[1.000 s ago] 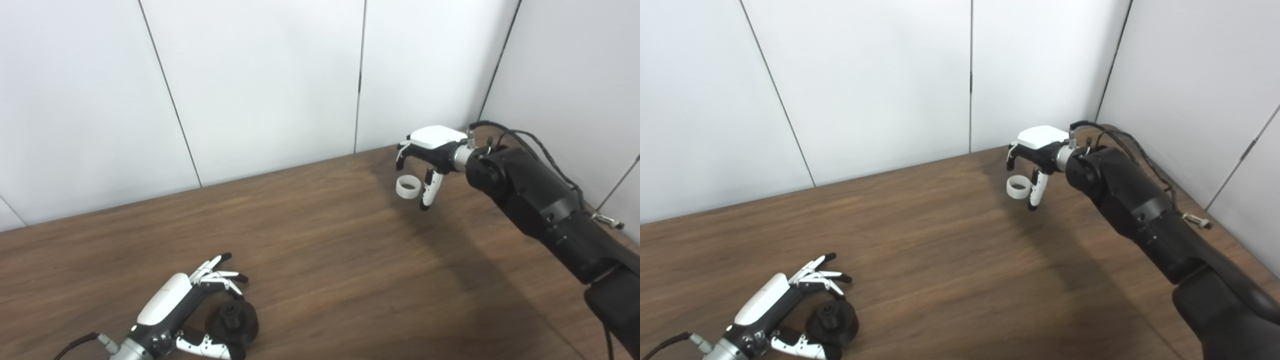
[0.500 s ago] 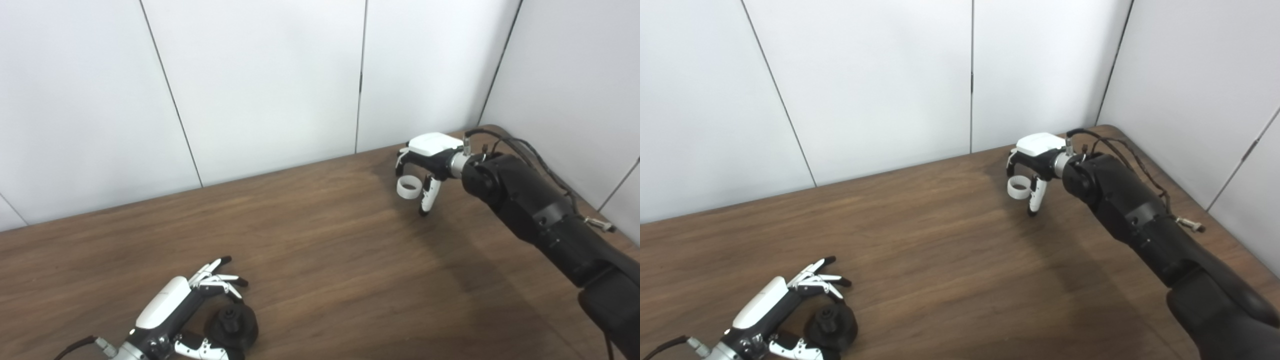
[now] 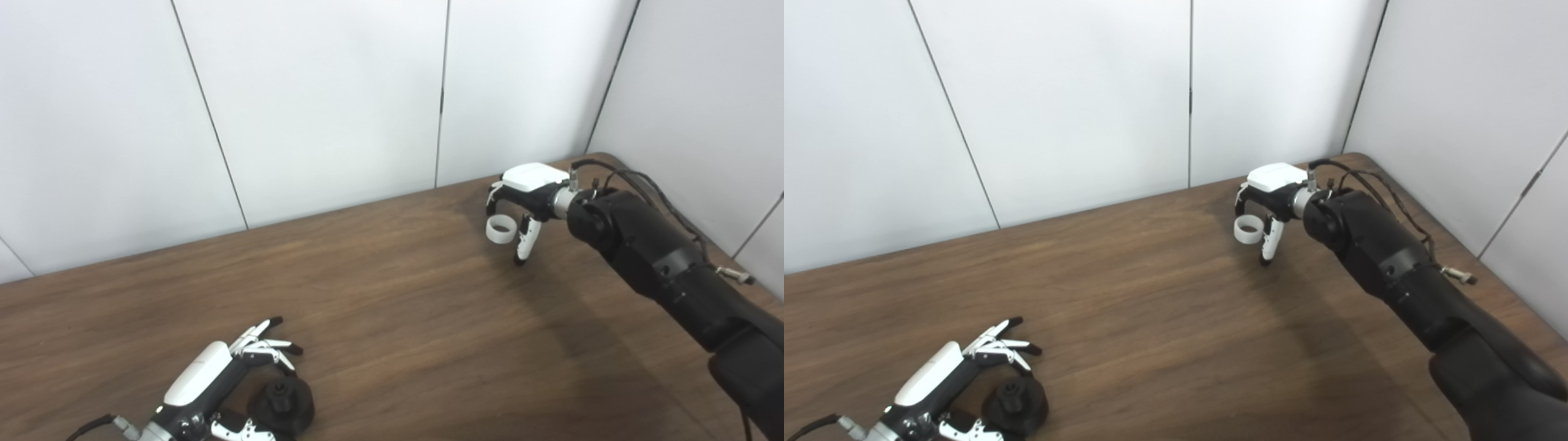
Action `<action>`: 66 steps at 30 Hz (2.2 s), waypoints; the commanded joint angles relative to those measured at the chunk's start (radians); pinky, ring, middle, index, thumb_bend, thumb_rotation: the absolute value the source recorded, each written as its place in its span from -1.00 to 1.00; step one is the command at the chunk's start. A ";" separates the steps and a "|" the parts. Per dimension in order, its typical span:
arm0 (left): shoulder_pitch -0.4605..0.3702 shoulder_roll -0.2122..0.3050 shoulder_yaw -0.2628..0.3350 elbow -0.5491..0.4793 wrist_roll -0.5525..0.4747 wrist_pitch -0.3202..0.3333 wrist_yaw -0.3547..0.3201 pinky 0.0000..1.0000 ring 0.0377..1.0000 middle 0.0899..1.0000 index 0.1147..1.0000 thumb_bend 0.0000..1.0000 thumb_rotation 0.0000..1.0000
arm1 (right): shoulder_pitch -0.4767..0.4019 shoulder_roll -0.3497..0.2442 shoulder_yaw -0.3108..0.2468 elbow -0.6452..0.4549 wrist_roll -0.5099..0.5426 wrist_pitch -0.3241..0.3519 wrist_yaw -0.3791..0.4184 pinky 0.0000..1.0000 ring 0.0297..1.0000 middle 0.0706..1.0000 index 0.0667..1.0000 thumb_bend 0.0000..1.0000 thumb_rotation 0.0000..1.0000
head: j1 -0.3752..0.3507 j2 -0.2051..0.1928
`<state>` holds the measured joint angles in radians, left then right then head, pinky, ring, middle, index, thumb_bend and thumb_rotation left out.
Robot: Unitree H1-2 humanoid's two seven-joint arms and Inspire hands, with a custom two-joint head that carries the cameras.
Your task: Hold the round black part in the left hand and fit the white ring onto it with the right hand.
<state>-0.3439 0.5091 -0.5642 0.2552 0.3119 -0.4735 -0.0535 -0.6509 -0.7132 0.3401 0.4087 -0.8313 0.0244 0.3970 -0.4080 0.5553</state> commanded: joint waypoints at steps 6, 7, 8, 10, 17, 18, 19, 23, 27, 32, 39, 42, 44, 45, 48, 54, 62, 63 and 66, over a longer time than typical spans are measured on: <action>-0.012 0.021 0.001 -0.011 -0.004 0.004 -0.009 1.00 0.99 0.49 -0.17 0.05 -0.87 | -0.041 -0.034 -0.016 -0.017 0.007 -0.007 -0.017 0.97 0.99 0.84 0.43 0.81 -0.61 | -0.004 0.002; -0.012 0.021 0.001 -0.011 -0.005 0.004 -0.009 1.00 0.99 0.49 -0.17 0.05 -0.87 | -0.041 -0.035 -0.016 -0.017 0.007 -0.008 -0.017 0.96 0.99 0.84 0.43 0.80 -0.61 | -0.004 0.002; -0.012 0.021 0.001 -0.010 -0.007 0.004 -0.008 1.00 0.99 0.49 -0.17 0.05 -0.87 | -0.041 -0.036 -0.015 -0.018 0.007 -0.009 -0.017 0.96 0.99 0.84 0.43 0.80 -0.61 | -0.004 0.002; -0.010 0.020 0.005 -0.011 -0.012 0.004 -0.014 1.00 0.99 0.49 -0.17 0.05 -0.87 | -0.041 -0.037 -0.015 -0.019 0.007 -0.008 -0.013 0.97 0.99 0.84 0.44 0.77 -0.60 | -0.001 0.002; -0.010 0.026 0.003 -0.015 -0.016 0.004 -0.014 1.00 0.99 0.49 -0.17 0.05 -0.87 | -0.035 -0.035 -0.017 -0.013 0.013 -0.012 -0.019 0.96 0.98 0.82 0.40 0.73 -0.58 | -0.003 0.005; -0.010 0.027 0.002 -0.015 -0.017 0.004 -0.012 1.00 0.98 0.49 -0.17 0.05 -0.87 | -0.034 -0.035 -0.016 -0.012 0.012 -0.012 -0.020 0.96 0.98 0.81 0.39 0.73 -0.60 | -0.003 0.006; -0.009 0.027 0.004 -0.017 -0.018 0.004 -0.013 1.00 0.98 0.49 -0.17 0.05 -0.87 | -0.034 -0.035 -0.015 -0.011 0.010 -0.012 -0.020 0.96 0.98 0.81 0.38 0.73 -0.60 | -0.003 0.006; -0.006 0.027 0.010 -0.021 -0.018 0.004 -0.018 1.00 0.99 0.49 -0.17 0.05 -0.87 | -0.037 -0.037 -0.010 -0.009 0.001 -0.007 -0.014 0.96 0.99 0.82 0.38 0.73 -0.59 | -0.006 0.007; -0.005 0.023 0.014 -0.019 -0.017 0.004 -0.020 1.00 0.99 0.48 -0.17 0.05 -0.87 | -0.034 -0.038 -0.016 -0.009 0.005 -0.010 -0.025 0.96 0.97 0.82 0.39 0.75 -0.62 | -0.010 0.005; -0.005 0.021 0.014 -0.018 -0.019 0.004 -0.024 1.00 0.98 0.49 -0.17 0.05 -0.87 | -0.031 -0.040 -0.017 -0.011 0.012 -0.012 -0.022 0.96 0.98 0.82 0.40 0.74 -0.62 | -0.007 0.006; 0.000 0.023 0.019 -0.025 -0.022 0.004 -0.027 1.00 0.99 0.48 -0.17 0.05 -0.87 | -0.031 -0.035 -0.016 -0.010 0.014 -0.006 -0.023 0.96 0.97 0.81 0.40 0.76 -0.60 | -0.012 0.010; -0.001 0.023 0.017 -0.025 -0.022 0.004 -0.027 1.00 0.98 0.48 -0.17 0.05 -0.87 | -0.032 -0.034 -0.014 -0.009 0.011 -0.002 -0.019 0.96 0.98 0.82 0.40 0.74 -0.60 | -0.013 0.009; -0.003 0.024 0.015 -0.025 -0.022 0.004 -0.026 1.00 0.99 0.49 -0.17 0.05 -0.87 | -0.032 -0.033 -0.013 -0.007 0.011 -0.005 -0.024 0.95 0.98 0.82 0.40 0.71 -0.63 | -0.023 0.005; -0.003 0.024 0.014 -0.025 -0.021 0.004 -0.025 1.00 0.99 0.48 -0.17 0.05 -0.87 | -0.032 -0.032 -0.012 -0.001 0.010 -0.012 -0.034 0.95 0.98 0.81 0.38 0.69 -0.63 | -0.023 0.005; -0.002 0.024 0.015 -0.028 -0.024 0.004 -0.027 1.00 0.99 0.48 -0.17 0.05 -0.87 | -0.033 -0.026 -0.009 0.024 -0.004 -0.038 -0.095 0.96 0.94 0.66 -0.04 0.15 -0.71 | -0.014 0.013; 0.000 0.026 0.021 -0.027 -0.024 0.004 -0.028 1.00 0.99 0.48 -0.17 0.05 -0.87 | -0.032 -0.022 -0.003 0.051 -0.009 -0.071 -0.148 1.00 0.95 0.54 -0.11 0.05 -0.72 | -0.012 0.016; -0.010 0.035 0.015 -0.013 -0.027 0.004 -0.011 1.00 0.99 0.48 -0.17 0.05 -0.87 | -0.040 -0.019 -0.003 0.056 -0.014 -0.068 -0.164 1.00 0.97 0.57 -0.11 0.05 -0.72 | -0.021 0.011; -0.009 0.036 0.018 -0.016 -0.028 0.004 -0.013 1.00 0.99 0.48 -0.17 0.05 -0.87 | -0.041 -0.019 -0.004 0.056 -0.013 -0.071 -0.167 1.00 0.97 0.58 -0.11 0.05 -0.72 | -0.021 0.011; -0.006 0.037 0.026 -0.021 -0.031 0.004 -0.019 1.00 0.99 0.48 -0.17 0.05 -0.87 | -0.041 -0.020 -0.007 0.053 -0.006 -0.077 -0.167 1.00 0.98 0.59 -0.11 0.05 -0.72 | -0.021 0.012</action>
<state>-0.3379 0.5156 -0.5500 0.2485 0.2833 -0.4699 -0.0745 -0.6493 -0.7131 0.3452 0.4641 -0.8340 -0.0477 0.2626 -0.4280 0.5660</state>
